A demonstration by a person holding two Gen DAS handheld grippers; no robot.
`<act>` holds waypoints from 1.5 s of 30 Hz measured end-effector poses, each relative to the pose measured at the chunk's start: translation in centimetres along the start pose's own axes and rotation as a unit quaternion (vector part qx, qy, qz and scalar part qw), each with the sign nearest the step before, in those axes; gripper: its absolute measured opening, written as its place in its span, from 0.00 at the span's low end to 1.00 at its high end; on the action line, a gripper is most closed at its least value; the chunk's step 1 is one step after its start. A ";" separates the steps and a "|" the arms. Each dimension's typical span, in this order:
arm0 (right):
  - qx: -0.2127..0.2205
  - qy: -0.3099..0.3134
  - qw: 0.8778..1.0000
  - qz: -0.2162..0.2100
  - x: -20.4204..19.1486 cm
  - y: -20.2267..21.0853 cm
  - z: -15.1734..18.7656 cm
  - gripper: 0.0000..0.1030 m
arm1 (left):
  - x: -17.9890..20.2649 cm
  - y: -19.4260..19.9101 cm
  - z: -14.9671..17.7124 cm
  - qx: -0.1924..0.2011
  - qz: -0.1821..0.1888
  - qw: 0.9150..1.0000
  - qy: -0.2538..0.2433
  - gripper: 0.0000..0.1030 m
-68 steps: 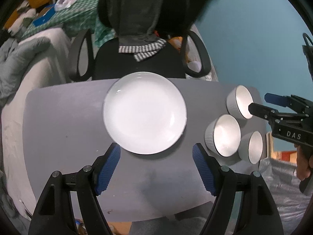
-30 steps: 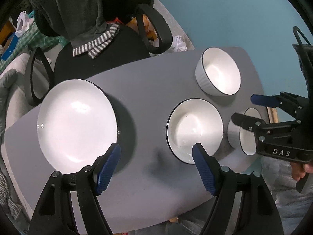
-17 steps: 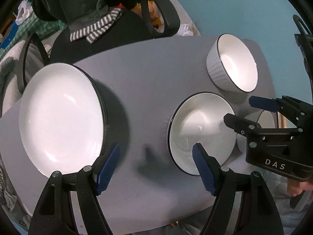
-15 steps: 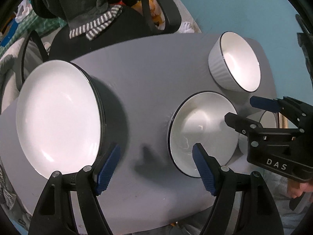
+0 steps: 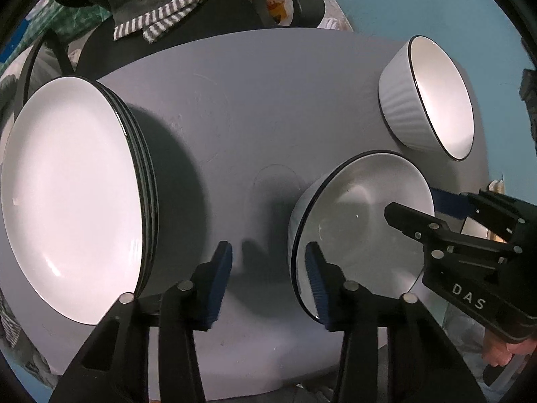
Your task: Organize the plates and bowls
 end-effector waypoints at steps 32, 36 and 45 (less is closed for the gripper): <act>-0.009 -0.023 0.999 -0.035 -0.3 0.0 -0.3 0.06 | 0.4 0.4 0.9 -0.029 0.025 0.999 -0.017 0.08; -0.006 -0.020 0.999 -0.035 -0.4 0.5 -0.6 0.06 | 0.4 1.2 1.0 -0.028 0.022 0.999 -0.017 0.08; 0.006 -0.018 0.999 -0.032 -0.3 2.7 -1.2 0.06 | 0.3 3.2 0.8 -0.015 0.027 0.999 -0.029 0.08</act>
Point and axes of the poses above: each gripper's, at about its wrist camera, not at the fingertips, and y roughly against the way its jaws point, x to its right, z to its underside, the point moved 1 cm from there along -y, roughly the way its jaws point, and after that the axes turned 11 degrees about x, right-handed, at the moved point
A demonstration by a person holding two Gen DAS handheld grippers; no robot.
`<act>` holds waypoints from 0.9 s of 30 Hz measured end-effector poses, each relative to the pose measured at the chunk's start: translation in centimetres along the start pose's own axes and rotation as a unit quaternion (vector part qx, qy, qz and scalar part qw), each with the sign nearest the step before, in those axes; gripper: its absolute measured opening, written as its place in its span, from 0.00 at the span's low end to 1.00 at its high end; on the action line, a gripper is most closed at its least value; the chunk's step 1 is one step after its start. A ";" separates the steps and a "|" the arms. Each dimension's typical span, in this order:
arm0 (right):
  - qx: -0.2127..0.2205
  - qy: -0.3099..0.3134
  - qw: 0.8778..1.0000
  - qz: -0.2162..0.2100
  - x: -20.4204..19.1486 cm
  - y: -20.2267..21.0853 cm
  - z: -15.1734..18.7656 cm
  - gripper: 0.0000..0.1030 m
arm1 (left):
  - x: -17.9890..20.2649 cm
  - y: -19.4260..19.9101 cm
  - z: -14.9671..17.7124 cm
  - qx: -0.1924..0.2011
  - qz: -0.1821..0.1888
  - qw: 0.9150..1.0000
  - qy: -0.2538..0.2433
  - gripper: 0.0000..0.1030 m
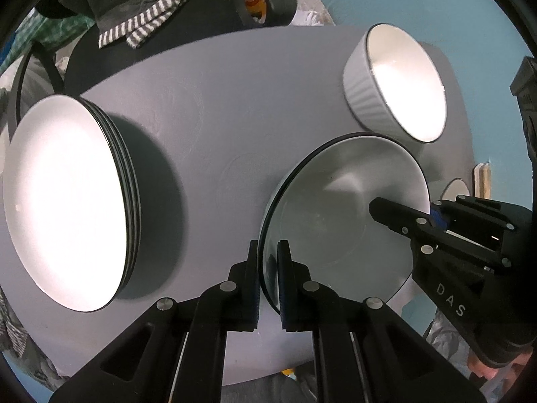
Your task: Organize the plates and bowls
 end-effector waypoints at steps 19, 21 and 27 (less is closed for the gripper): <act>0.038 -0.018 0.999 0.011 2.2 5.7 -1.2 0.06 | 3.3 3.8 -2.6 0.038 0.013 0.998 -0.049 0.08; 0.039 -0.020 0.999 0.011 2.5 5.9 -1.6 0.06 | 3.7 3.8 -2.9 0.039 0.015 0.998 -0.051 0.08; 0.045 -0.025 0.998 0.019 3.9 6.5 -2.7 0.06 | 4.9 3.9 -4.3 0.043 0.017 0.997 -0.059 0.08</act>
Point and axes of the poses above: each gripper's, at about its wrist camera, not at the fingertips, and y roughly against the way its jaws point, x to its right, z to its underside, the point moved 1 cm from there along -y, roughly the way its jaws point, and after that the axes turned 11 degrees about x, right-handed, at the moved point
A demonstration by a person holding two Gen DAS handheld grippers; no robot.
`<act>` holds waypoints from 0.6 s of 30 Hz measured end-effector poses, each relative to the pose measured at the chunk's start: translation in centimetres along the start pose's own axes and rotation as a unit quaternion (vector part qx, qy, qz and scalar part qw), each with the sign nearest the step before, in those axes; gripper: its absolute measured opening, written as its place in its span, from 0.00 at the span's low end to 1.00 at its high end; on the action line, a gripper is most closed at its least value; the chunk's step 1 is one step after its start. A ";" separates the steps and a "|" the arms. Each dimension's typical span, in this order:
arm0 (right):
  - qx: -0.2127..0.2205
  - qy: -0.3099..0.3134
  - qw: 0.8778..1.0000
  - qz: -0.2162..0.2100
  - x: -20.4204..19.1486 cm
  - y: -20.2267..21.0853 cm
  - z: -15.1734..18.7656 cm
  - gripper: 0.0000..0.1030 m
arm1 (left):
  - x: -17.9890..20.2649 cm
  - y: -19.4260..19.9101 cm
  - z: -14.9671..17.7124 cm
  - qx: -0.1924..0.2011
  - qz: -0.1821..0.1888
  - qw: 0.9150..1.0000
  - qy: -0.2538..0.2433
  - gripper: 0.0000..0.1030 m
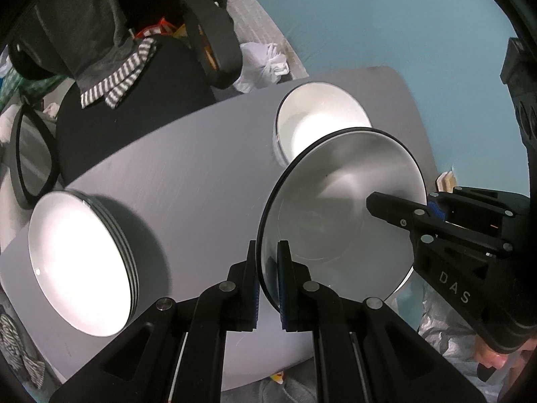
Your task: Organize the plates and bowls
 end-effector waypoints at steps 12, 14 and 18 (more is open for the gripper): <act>0.000 -0.016 1.000 -0.001 2.8 -0.1 -3.0 0.06 | 1.0 -1.2 -4.1 0.001 -0.003 1.000 -0.018 0.08; -0.002 -0.020 1.000 -0.004 3.3 -0.4 -3.5 0.06 | 1.0 -1.5 -4.6 0.001 -0.005 1.000 -0.019 0.08; -0.008 -0.026 1.000 -0.008 4.3 -1.1 -4.3 0.06 | 1.2 -2.5 -5.5 -0.004 -0.009 1.000 -0.022 0.08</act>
Point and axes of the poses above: each gripper's, at about its wrist camera, not at the fingertips, and y roughly against the way its jaws point, x to its right, z to its underside, the point moved 1 cm from there along -y, roughly the way its jaws point, and after that the axes turned 11 degrees about x, right-handed, at the moved point
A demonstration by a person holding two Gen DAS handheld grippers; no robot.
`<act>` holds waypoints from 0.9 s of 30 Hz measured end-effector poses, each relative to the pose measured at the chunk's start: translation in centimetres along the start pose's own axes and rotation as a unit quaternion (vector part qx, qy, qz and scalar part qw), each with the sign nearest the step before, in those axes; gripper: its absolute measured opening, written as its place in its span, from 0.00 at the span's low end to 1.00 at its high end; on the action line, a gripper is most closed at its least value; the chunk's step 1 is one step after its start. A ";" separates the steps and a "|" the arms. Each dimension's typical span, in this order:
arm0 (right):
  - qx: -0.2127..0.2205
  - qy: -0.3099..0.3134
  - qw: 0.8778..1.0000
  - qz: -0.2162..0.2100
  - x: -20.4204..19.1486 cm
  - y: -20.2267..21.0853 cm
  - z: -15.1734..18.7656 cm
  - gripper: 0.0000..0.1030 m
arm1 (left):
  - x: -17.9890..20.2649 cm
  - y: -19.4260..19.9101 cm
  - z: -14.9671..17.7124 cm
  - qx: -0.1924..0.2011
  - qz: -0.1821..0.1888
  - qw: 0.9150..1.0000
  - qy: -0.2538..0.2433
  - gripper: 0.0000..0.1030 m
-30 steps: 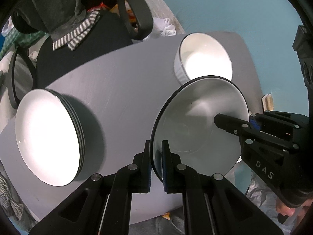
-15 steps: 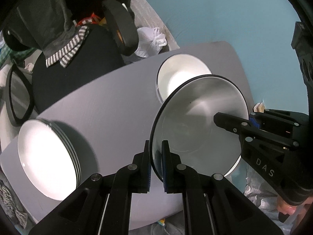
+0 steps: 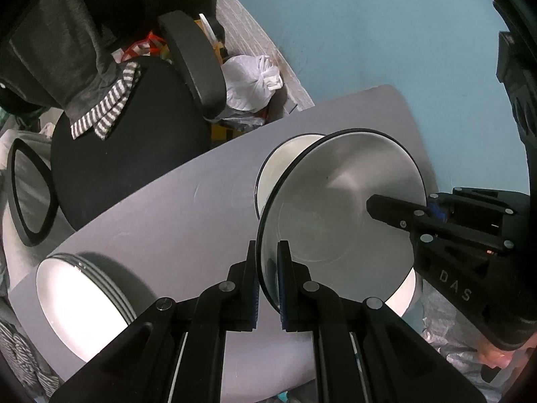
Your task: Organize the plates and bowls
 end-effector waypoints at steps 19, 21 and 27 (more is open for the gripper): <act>-0.027 -0.018 0.999 -0.005 2.4 -2.7 -0.5 0.06 | 0.9 -3.2 -0.9 -0.026 -0.024 0.999 -0.009 0.09; -0.029 -0.019 0.999 -0.005 2.4 -3.0 -0.6 0.06 | 0.9 -3.3 -0.9 -0.027 -0.023 0.999 -0.007 0.09; -0.031 -0.025 0.999 -0.004 2.6 -3.4 -0.9 0.06 | 1.0 -3.6 -0.9 -0.023 -0.030 0.999 -0.011 0.09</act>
Point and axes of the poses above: each gripper's, at about its wrist camera, not at the fingertips, and y roughly against the way its jaws point, x to its right, z to its underside, the point moved 1 cm from there along -y, roughly the way its jaws point, and after that the axes turned 11 degrees about x, right-handed, at the moved point
